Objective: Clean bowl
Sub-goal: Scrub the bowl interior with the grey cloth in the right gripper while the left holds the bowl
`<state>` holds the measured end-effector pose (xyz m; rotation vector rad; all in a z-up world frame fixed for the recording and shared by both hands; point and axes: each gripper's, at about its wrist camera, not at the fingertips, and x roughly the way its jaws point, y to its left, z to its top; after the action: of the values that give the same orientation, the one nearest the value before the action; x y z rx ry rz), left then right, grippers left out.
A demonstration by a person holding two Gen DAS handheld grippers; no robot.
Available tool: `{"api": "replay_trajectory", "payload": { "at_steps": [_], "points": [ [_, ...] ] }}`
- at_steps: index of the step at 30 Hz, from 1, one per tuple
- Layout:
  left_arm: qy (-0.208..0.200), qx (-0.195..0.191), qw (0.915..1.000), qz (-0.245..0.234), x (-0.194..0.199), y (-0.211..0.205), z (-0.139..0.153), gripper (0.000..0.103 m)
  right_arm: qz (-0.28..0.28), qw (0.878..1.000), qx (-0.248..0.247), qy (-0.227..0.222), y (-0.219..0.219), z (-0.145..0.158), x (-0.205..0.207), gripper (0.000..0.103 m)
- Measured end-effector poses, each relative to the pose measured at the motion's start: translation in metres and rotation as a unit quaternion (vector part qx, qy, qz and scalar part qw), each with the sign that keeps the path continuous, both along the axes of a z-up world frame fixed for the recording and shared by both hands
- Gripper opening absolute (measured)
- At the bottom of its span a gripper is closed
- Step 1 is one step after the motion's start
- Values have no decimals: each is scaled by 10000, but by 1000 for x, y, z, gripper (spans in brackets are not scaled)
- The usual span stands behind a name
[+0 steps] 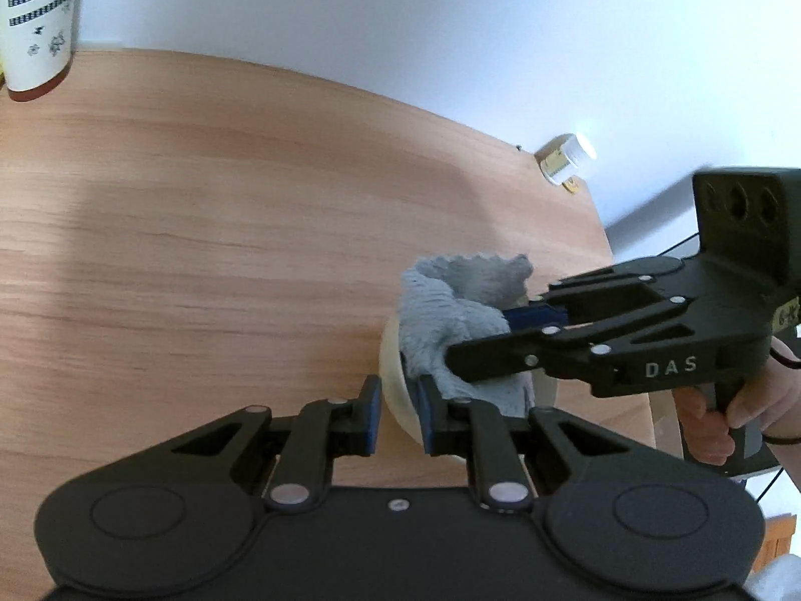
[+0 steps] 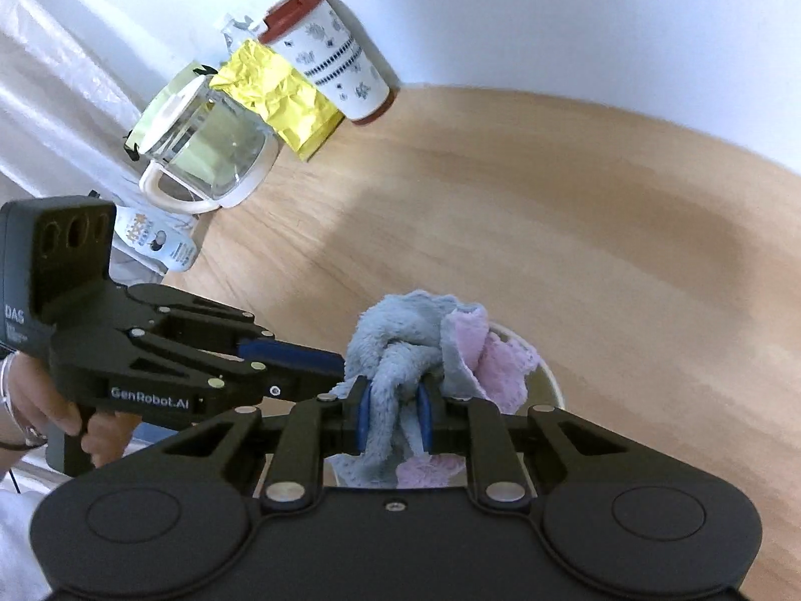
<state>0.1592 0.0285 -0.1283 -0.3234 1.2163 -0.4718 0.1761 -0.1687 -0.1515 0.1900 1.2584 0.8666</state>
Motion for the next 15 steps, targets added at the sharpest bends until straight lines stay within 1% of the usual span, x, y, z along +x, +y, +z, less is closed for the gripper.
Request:
{"api": "replay_trajectory", "payload": {
  "at_steps": [3, 6, 9, 11, 13, 15],
  "points": [
    [66, -30, 10000, -13, -2, 0, -2, 13, 25, 10000, -56, 34, 4, -3, 0, 21],
    [77, -32, 10000, -21, -5, 4, -1, 13, 5, 9999, -23, 119, 9, -12, 2, 21],
    [70, 22, 10000, -61, -4, -1, -1, 14, 3, 9999, -24, 167, 10, -17, 1, 21],
    [80, 68, 9999, -95, -1, -8, -4, 14, 94, 9998, -118, 100, 15, -18, 0, 21],
    [96, 73, 9999, -91, -1, -9, -5, 15, 351, 9985, -400, -99, 26, -16, -4, 21],
    [77, 168, 9997, -127, -3, -8, -4, 16, 535, 9958, -689, -264, 33, -16, -11, 21]
  ]
}}
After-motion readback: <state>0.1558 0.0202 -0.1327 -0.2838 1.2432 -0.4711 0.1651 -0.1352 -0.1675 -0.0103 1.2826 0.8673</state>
